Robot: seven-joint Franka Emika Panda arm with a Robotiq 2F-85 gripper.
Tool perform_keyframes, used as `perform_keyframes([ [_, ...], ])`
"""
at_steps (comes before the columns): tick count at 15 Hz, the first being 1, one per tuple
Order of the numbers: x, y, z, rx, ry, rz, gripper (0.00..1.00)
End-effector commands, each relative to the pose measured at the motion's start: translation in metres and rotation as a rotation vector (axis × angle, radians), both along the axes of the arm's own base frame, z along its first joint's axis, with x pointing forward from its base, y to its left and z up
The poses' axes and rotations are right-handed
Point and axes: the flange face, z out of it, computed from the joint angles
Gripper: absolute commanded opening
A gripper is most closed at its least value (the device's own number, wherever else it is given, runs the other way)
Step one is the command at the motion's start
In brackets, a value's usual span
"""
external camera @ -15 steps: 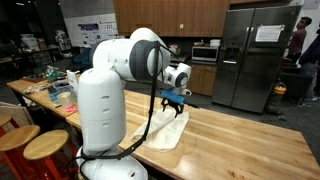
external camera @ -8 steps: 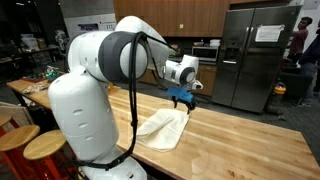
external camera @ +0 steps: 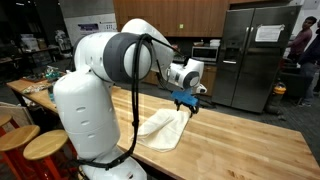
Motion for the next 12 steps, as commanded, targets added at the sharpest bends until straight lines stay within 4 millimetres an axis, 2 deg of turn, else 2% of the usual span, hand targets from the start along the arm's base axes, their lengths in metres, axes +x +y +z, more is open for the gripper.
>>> perform_keyframes([
  [1, 0.0, 0.0, 0.001, 0.0, 0.001, 0.002, 1.0],
  [8, 0.001, -0.002, 0.002, -0.003, -0.001, 0.007, 1.0],
  [12, 0.009, -0.018, 0.011, 0.003, -0.04, -0.041, 1.0],
])
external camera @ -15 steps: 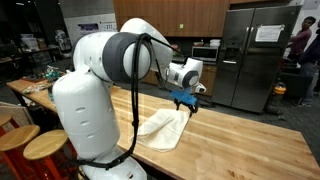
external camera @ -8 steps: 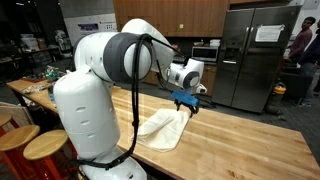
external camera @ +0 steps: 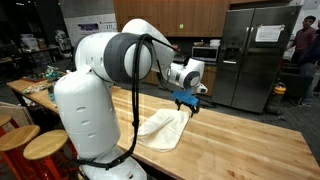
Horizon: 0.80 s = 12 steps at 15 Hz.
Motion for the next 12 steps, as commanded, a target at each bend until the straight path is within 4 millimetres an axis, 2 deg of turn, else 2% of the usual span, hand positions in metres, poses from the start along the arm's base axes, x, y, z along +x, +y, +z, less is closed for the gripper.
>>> perform_keyframes([
  [1, 0.008, -0.02, 0.011, 0.004, -0.043, -0.046, 1.0],
  [5, 0.012, -0.036, 0.017, 0.002, -0.046, -0.045, 1.0],
  [12, 0.022, -0.05, 0.012, 0.016, 0.009, 0.013, 1.0],
])
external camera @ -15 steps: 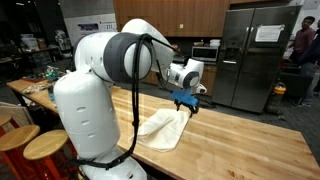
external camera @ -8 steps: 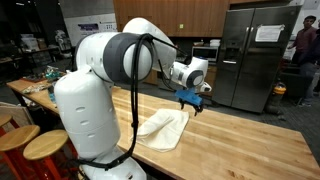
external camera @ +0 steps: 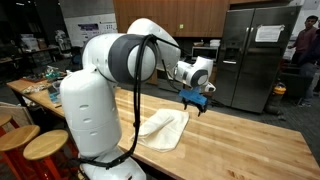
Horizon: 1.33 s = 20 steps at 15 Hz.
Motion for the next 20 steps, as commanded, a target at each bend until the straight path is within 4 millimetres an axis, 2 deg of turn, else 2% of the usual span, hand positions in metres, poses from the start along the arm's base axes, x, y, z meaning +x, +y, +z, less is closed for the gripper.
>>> perform_keyframes([
  [1, 0.012, -0.015, 0.0, 0.017, 0.027, 0.034, 1.0],
  [7, 0.026, -0.03, -0.006, 0.077, 0.057, 0.088, 1.0],
  [11, 0.032, -0.028, -0.013, 0.151, 0.054, 0.131, 1.0],
  [20, 0.037, -0.023, -0.026, 0.181, 0.07, 0.265, 1.0],
])
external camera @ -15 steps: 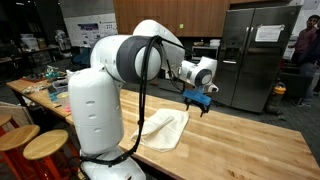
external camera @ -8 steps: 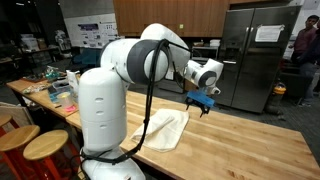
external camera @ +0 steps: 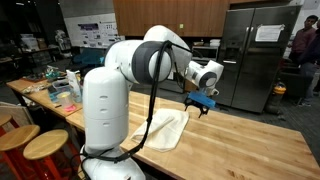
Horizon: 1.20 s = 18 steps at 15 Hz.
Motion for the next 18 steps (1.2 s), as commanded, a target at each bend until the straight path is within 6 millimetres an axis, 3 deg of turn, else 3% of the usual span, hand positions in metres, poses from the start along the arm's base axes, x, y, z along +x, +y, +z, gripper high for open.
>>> perform_keyframes([
  [1, 0.004, -0.003, 0.001, 0.037, -0.012, 0.065, 1.0],
  [18, 0.021, 0.021, -0.023, 0.0, -0.057, 0.1, 1.0],
])
